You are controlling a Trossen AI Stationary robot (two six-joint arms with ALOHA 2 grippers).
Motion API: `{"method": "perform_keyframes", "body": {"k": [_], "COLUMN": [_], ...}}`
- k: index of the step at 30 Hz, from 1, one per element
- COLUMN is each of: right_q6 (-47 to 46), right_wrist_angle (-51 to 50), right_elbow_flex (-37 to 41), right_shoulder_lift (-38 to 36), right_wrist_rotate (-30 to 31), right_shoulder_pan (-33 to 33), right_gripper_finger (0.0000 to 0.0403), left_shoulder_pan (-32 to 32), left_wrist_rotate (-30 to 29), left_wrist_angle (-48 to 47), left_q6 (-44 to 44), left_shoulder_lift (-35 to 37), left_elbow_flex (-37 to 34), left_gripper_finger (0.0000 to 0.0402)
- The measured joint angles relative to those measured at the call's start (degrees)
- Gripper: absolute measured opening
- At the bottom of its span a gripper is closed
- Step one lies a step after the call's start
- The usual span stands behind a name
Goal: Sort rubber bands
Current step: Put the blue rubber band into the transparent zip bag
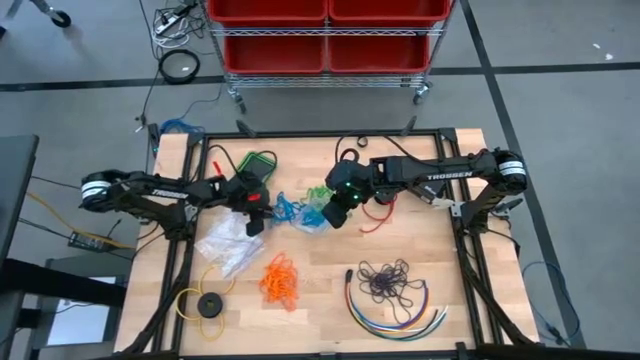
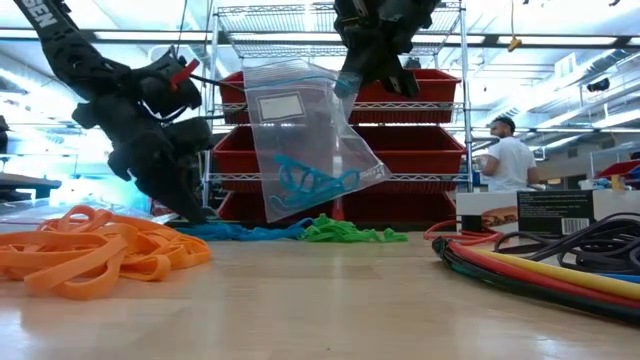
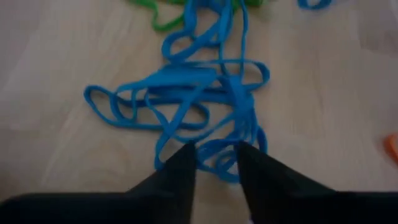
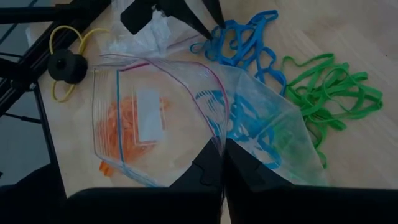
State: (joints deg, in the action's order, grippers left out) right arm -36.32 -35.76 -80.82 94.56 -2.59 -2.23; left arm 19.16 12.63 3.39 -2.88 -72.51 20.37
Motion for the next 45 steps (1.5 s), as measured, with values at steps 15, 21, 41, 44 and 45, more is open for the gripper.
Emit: {"method": "perform_keyframes", "body": {"k": [15,21,41,44,45], "right_q6": [0.3,0.3,-3.6,-3.6,-3.6], "right_wrist_angle": [-0.4,-0.8,-1.3,-1.1,-1.1], "right_elbow_flex": [0.0,0.0,0.0,0.0,0.0], "right_shoulder_lift": [0.0,0.0,0.0,0.0,0.0], "right_wrist_rotate": [0.0,0.0,-0.5,-0.5,-0.5], "right_shoulder_pan": [0.2,0.2,-0.1,-0.1,-0.1], "right_gripper_finger": [0.0,0.0,0.0,0.0,0.0], "left_shoulder_pan": [-1.6,-5.6,-18.8,-19.4,-19.7], "left_wrist_rotate": [3.6,4.7,-4.8,-6.1,-7.5], "left_wrist_angle": [-8.8,-15.2,-5.4,-3.2,-1.6], "left_q6": [-2.0,-3.9,-7.9,-9.2,-10.2], "left_shoulder_lift": [4.4,11.2,11.2,7.7,6.7], "left_elbow_flex": [9.6,17.4,25.7,25.6,25.7], "left_gripper_finger": [0.0003,0.0002,0.0,0.0,0.0]}}
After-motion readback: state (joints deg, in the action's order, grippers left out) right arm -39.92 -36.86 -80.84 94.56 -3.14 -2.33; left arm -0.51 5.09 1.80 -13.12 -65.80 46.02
